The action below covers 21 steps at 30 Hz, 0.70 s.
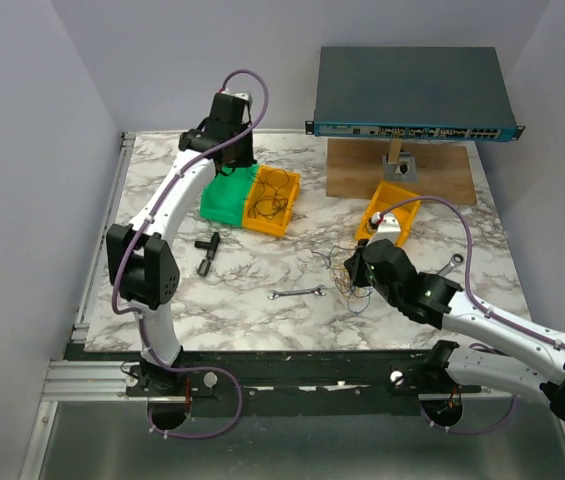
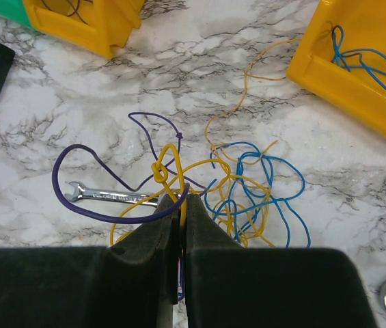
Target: Untangle the cables
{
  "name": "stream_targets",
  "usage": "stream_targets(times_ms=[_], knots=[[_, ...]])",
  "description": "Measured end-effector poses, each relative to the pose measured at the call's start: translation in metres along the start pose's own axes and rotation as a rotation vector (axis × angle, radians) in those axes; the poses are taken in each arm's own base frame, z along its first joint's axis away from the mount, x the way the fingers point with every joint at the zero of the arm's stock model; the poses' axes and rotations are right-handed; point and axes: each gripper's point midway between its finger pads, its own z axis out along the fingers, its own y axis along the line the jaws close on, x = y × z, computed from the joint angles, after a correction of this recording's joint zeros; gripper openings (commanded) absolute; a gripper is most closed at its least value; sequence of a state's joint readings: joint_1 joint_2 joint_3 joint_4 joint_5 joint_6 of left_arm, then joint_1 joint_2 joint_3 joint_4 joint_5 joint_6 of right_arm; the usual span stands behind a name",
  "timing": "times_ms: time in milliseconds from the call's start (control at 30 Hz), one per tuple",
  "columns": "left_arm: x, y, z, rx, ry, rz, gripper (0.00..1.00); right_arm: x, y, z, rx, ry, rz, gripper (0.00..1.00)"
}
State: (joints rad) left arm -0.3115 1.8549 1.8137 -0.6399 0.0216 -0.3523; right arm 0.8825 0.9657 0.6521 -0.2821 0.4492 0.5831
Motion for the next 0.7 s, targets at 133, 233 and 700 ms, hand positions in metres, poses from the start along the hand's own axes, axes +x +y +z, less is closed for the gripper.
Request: stream_targets(times_ms=[133,233,700], knots=[[0.003,-0.013,-0.001,-0.062,0.038,0.053,0.0,0.0,0.0,0.0,0.0,0.0,0.0,0.01],[0.005,-0.012,0.006,-0.087,0.071,0.056,0.0,0.0,0.0,0.0,0.0,0.0,0.0,0.01],[0.083,-0.013,0.08,-0.191,0.33,0.124,0.0,-0.009,0.001,-0.008,-0.019,-0.029,0.017,0.01]])
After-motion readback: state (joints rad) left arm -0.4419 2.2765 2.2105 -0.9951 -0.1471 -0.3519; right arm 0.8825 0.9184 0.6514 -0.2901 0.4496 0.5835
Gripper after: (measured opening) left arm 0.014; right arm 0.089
